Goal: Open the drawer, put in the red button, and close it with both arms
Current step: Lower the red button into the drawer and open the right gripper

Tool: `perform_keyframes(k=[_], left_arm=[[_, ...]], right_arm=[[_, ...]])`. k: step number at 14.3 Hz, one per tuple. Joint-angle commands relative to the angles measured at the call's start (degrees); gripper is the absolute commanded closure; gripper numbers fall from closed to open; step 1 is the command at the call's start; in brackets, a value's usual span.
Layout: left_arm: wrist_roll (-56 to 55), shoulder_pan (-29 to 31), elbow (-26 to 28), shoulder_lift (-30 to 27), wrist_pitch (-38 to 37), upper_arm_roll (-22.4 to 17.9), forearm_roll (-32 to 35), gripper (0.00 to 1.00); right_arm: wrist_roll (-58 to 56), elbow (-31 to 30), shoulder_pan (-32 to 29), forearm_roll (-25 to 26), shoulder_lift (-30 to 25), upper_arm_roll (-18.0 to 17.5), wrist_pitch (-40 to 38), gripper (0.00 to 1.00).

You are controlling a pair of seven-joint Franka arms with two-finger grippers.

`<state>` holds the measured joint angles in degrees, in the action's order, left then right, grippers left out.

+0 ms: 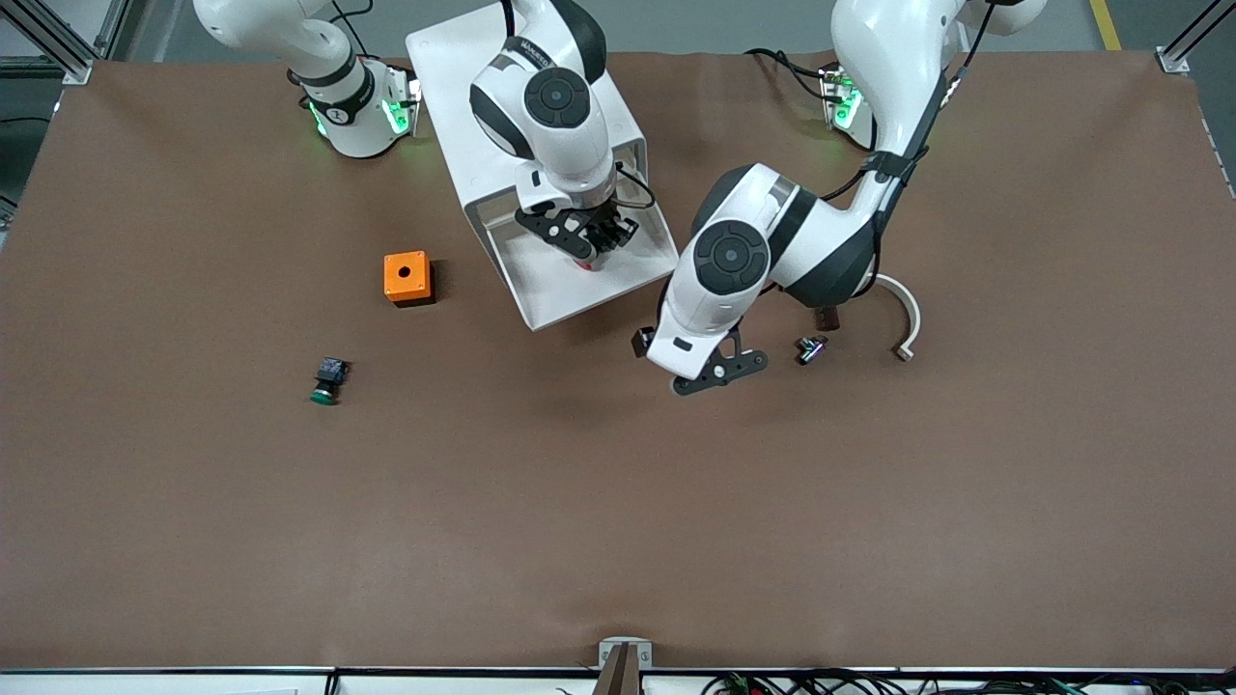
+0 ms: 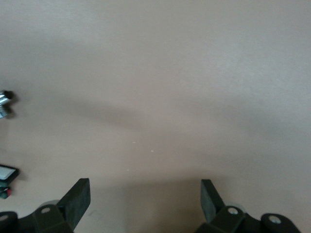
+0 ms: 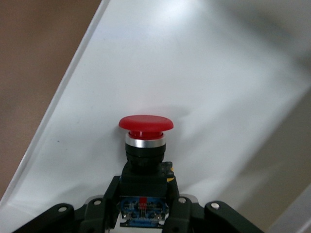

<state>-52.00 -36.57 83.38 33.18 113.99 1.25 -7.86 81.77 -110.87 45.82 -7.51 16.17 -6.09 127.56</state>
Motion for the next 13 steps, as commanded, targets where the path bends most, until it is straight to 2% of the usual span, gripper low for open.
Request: perform_keyframes(k=[1,3,4,5,8,10,13], left_arm=[[0.1,-1.0,0.4,0.0,2.0,0.4,1.0,0.00],[0.1,-1.2,0.6,0.2,1.8,0.4,0.7,0.00],[-0.2,-1.5,0.7,0.5,1.4,0.4,0.7,0.00],[-0.1,-1.8,0.9,0.7,1.3,0.4,0.7,0.00],[-0.2,-1.8,1.2,0.9,1.3,0.5,0.7,0.00],[-0.1,-1.9,1.3,1.5,1.3,0.5,0.7,0.00],[-0.1,-2.9,1.3,2.1,1.3,0.5,0.6,0.00]], right_arm=[[3.7,0.6,1.3,1.2,0.3,0.6,-0.1,1.00],[3.9,0.7,1.3,1.2,0.3,0.6,-0.4,1.00],[3.9,0.8,1.2,1.1,0.3,0.6,-0.5,0.74],[4.0,0.9,1.1,1.1,0.3,0.6,-0.6,0.01],[2.5,3.0,1.0,1.5,0.1,0.6,-2.2,0.00],[-2.6,6.6,0.8,5.3,0.0,0.7,-7.8,0.00],[-10.5,13.6,-1.8,5.7,-0.2,1.1,-17.5,0.00]])
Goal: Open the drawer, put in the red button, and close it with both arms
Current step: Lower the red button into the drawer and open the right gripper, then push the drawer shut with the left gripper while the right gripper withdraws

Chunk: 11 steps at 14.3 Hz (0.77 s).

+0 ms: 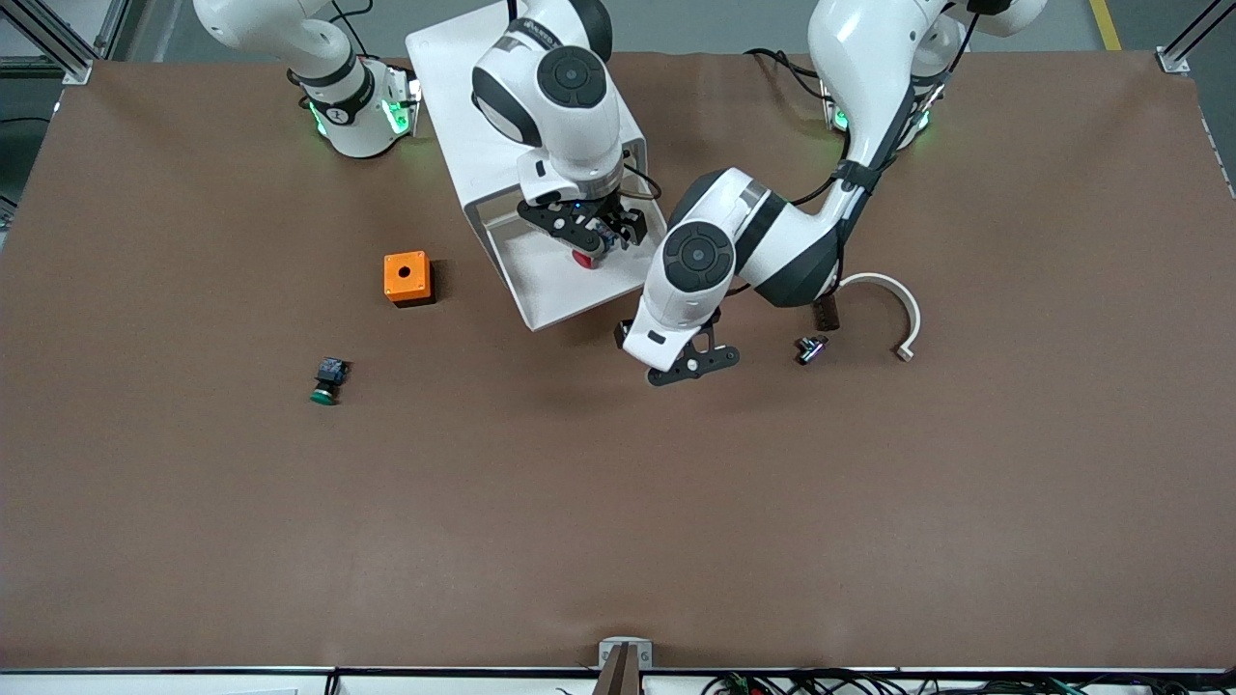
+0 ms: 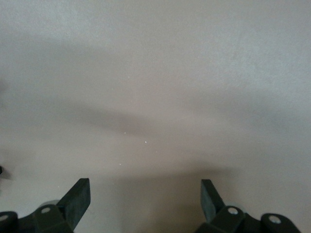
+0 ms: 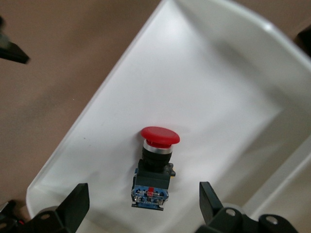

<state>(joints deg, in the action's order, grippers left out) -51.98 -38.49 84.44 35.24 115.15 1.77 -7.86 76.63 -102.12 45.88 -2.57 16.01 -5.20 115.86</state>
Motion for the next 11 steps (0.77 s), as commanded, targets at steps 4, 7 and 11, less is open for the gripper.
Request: perform_keyframes(k=[4,7,11], left_arm=[[-0.1,-1.9,0.2,0.1,0.2,0.9,0.4,0.00],[-0.1,-2.0,0.5,0.2,0.2,2.6,0.4,0.00],[-0.1,-2.7,0.3,1.1,0.2,3.6,0.4,0.00]], right_arm=[[-17.9,10.2,-7.7,0.7,-1.9,0.2,-14.3,0.00],[-29.6,10.4,-14.7,0.6,-4.7,0.2,-16.8,0.00],[-43.5,10.3,-24.8,0.9,-7.7,0.2,-20.8,0.00]])
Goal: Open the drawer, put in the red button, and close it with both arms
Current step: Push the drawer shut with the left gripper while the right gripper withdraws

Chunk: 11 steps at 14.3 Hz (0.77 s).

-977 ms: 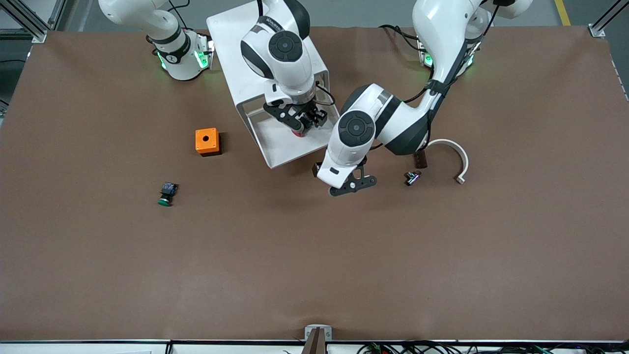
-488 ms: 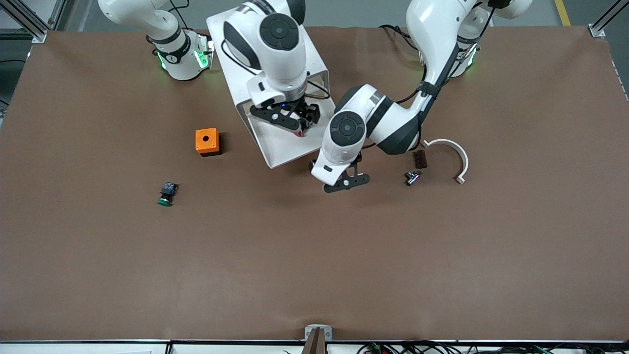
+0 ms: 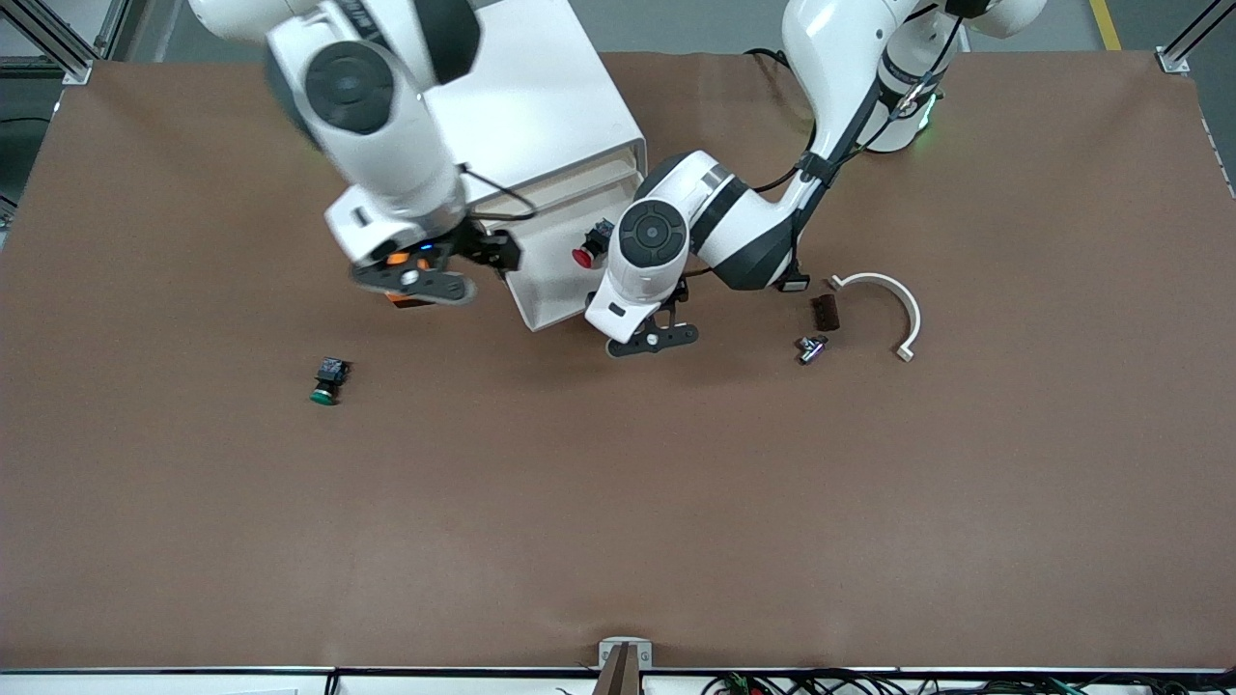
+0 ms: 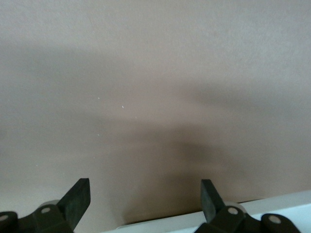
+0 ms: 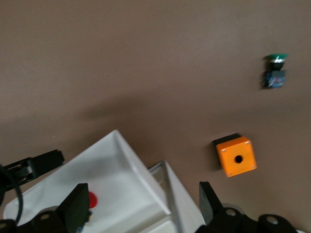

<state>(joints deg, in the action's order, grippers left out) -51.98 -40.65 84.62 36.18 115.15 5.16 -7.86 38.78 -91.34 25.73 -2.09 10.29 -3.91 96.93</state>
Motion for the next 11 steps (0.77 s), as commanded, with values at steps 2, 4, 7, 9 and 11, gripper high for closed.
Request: perform_keyframes(k=[2,4,7,9,11], left_arm=[[0.0,-1.4,0.2,0.6,0.2,0.3,0.4,0.00],[0.0,-2.7,0.0,0.7,0.2,0.4,0.4,0.00],[0.0,-3.6,-0.1,0.7,0.2,0.6,0.4,0.00],[0.0,-4.7,-0.2,0.7,0.2,1.2,0.4,0.00],[0.0,-4.8,0.0,0.7,0.2,2.0,-0.4,0.00]], right_arm=[[-13.0,-0.8,-10.2,0.4,-3.4,-1.0,-3.4,0.00],[-20.0,-0.9,-15.0,0.4,-4.9,-1.0,-4.6,0.00],[-27.8,-0.9,-21.4,0.4,-6.7,-0.8,-6.1,0.00],[-35.7,-0.8,-26.0,0.8,-6.3,-0.7,-6.1,0.00],[-42.8,-1.0,-30.7,0.9,-6.2,-0.8,-6.1,0.00]])
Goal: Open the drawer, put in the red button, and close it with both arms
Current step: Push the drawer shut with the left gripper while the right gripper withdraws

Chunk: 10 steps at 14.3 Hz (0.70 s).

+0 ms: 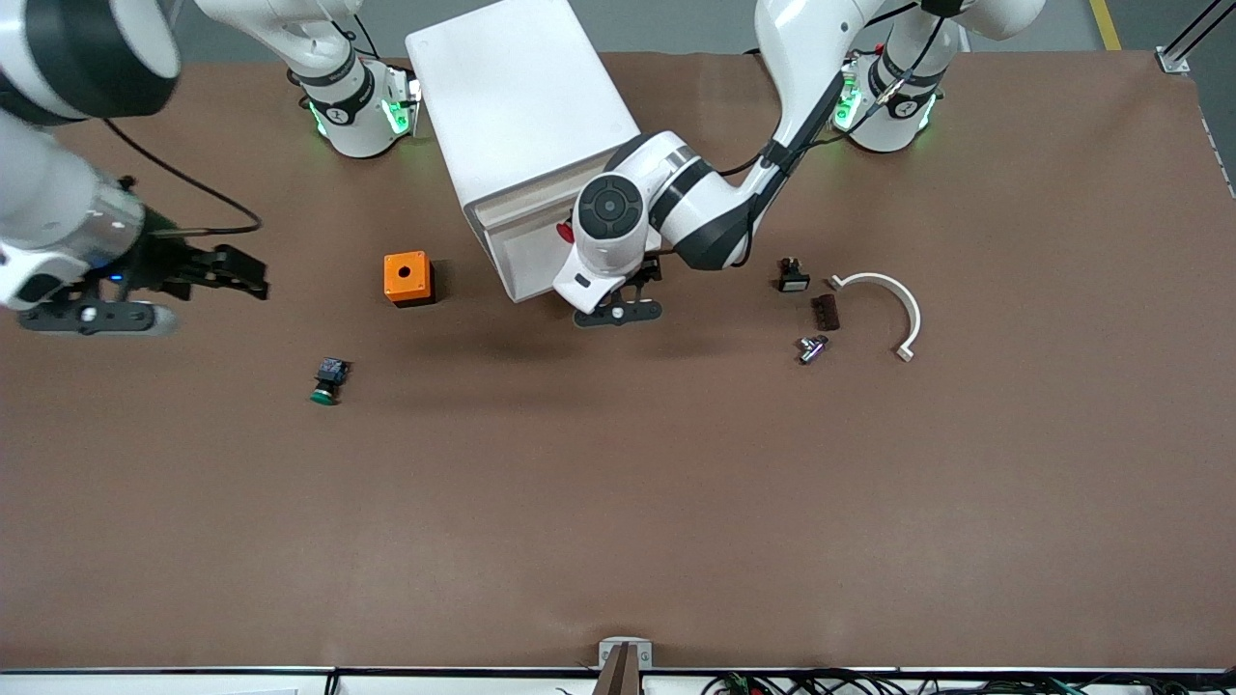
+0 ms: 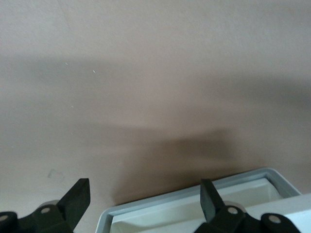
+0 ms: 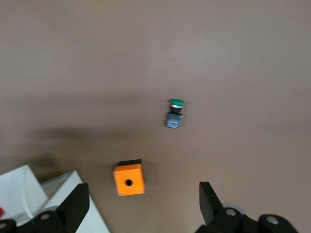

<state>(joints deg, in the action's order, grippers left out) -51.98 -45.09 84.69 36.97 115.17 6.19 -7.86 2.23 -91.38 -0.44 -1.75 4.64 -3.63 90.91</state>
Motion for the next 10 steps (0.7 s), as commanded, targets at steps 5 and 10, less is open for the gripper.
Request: perform_keyframes(k=[5,10], left_arm=[[0.0,-0.9,-0.1,0.0,0.1,3.1,-3.4,0.00],[0.0,-3.3,0.0,0.9,0.1,3.2,-3.6,0.00]], right_arm=[[-14.2,-1.0,-11.1,1.2,-0.5,-1.0,-0.2,0.00],[-11.6,-0.7,-12.7,1.9,-0.4,-1.0,-1.0,0.00]])
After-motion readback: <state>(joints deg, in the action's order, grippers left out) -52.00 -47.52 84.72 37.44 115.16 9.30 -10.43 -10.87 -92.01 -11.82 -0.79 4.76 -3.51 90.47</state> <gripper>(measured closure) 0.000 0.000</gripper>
